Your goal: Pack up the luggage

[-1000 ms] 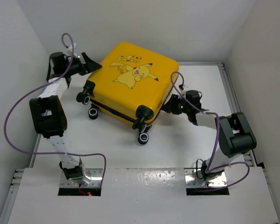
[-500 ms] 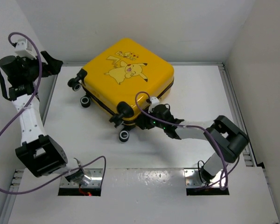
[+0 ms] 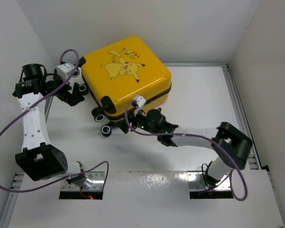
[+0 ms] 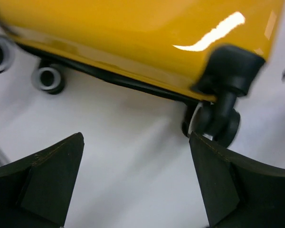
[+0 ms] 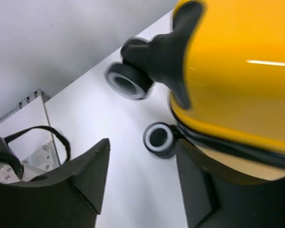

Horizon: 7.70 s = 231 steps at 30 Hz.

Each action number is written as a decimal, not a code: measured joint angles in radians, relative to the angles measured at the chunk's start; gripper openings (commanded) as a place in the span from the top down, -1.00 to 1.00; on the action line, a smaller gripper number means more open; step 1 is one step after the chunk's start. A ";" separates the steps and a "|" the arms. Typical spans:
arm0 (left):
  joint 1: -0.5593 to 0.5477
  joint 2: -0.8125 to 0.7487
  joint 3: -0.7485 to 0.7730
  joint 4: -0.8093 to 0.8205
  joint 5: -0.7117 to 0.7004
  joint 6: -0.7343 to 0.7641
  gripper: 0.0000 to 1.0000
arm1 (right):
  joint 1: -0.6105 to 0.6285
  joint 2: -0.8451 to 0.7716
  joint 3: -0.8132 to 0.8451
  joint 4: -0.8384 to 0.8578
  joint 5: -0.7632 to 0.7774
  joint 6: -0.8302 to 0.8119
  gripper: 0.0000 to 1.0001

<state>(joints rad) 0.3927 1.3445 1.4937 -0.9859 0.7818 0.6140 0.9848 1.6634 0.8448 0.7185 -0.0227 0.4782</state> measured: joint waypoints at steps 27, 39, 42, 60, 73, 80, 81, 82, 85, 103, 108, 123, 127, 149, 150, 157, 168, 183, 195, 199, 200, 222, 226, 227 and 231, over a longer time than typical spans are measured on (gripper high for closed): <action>-0.444 0.004 -0.220 0.084 -0.324 -0.081 -1.00 | -0.500 -0.143 -0.269 -0.208 -0.042 -0.230 -0.48; -0.420 0.004 -0.220 0.105 -0.314 -0.132 -1.00 | -0.451 0.050 -0.188 0.000 -0.044 -0.269 -0.20; -0.414 0.004 -0.222 0.105 -0.306 -0.137 -1.00 | -0.449 0.086 -0.149 0.031 -0.032 -0.269 -0.10; -0.354 0.004 -0.257 0.142 -0.289 -0.143 -1.00 | -0.407 0.139 -0.096 0.055 0.049 -0.303 1.00; -0.337 0.003 -0.258 0.147 -0.288 -0.125 -1.00 | -0.401 0.138 -0.096 0.063 0.012 -0.320 0.56; -0.325 0.003 -0.261 0.150 -0.290 -0.116 -1.00 | -0.399 0.132 -0.096 0.066 0.019 -0.320 0.70; -0.322 0.003 -0.261 0.150 -0.290 -0.112 -1.00 | -0.399 0.130 -0.096 0.068 0.021 -0.321 0.74; -0.319 0.003 -0.261 0.150 -0.291 -0.106 -1.00 | -0.399 0.129 -0.096 0.074 0.023 -0.321 0.78; -0.310 -0.001 -0.261 0.150 -0.298 -0.090 -1.00 | -0.398 0.122 -0.089 0.080 0.023 -0.321 1.00; -0.308 -0.018 -0.271 0.132 -0.330 0.054 -1.00 | -0.389 0.122 -0.083 0.073 0.023 -0.329 1.00; -0.374 -0.082 -0.347 0.202 -0.339 0.080 -1.00 | -0.386 0.122 -0.082 0.072 0.023 -0.332 1.00; -0.504 -0.082 -0.449 0.352 -0.530 0.080 -0.02 | -0.380 0.131 -0.070 0.065 0.047 -0.333 1.00; -0.511 -0.071 -0.451 0.354 -0.534 0.105 0.60 | -0.387 0.133 -0.066 0.064 0.058 -0.334 1.00; -0.248 0.081 -0.369 0.399 -0.361 0.308 1.00 | -0.581 0.110 -0.066 0.081 0.017 -0.323 1.00; -0.248 0.083 -0.369 0.403 -0.369 0.328 1.00 | -0.589 0.111 -0.066 0.083 0.008 -0.324 1.00; -0.251 0.168 -0.371 0.488 -0.505 0.472 1.00 | -0.667 0.179 -0.027 0.140 -0.105 -0.345 1.00; -0.255 0.228 -0.365 0.558 -0.531 0.523 0.97 | -0.755 0.489 0.291 0.243 -0.253 -0.309 1.00; -0.219 0.256 -0.281 0.455 -0.481 0.279 -0.88 | -0.743 0.872 0.776 0.360 -0.243 -0.159 1.00; -0.050 0.157 -0.276 0.676 -0.540 -0.328 -0.98 | -0.655 0.889 0.769 0.411 -0.171 -0.115 1.00; -0.019 0.082 -0.251 0.768 -0.549 -0.451 -0.98 | -0.627 0.866 0.691 0.483 -0.140 -0.111 1.00; -0.017 0.069 -0.235 0.805 -0.547 -0.474 -0.98 | -0.621 0.858 0.673 0.493 -0.132 -0.111 1.00; -0.129 -0.232 -0.368 0.698 -0.254 -0.210 -0.98 | -0.323 0.840 0.685 0.431 -0.030 -0.065 1.00; -0.253 -0.246 -0.412 0.631 -0.226 -0.112 -0.98 | -0.341 0.871 0.759 0.387 -0.122 -0.039 1.00; -0.294 -0.248 -0.423 0.619 -0.225 -0.095 -0.98 | -0.356 0.893 0.801 0.366 -0.136 -0.032 1.00; -0.494 -0.225 -0.455 0.589 -0.278 -0.054 -0.77 | -0.421 1.023 1.031 0.306 -0.132 -0.019 1.00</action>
<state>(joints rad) -0.1013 1.1191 1.0382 -0.3965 0.5041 0.5602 0.5636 2.6865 1.8755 1.0248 -0.1547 0.4587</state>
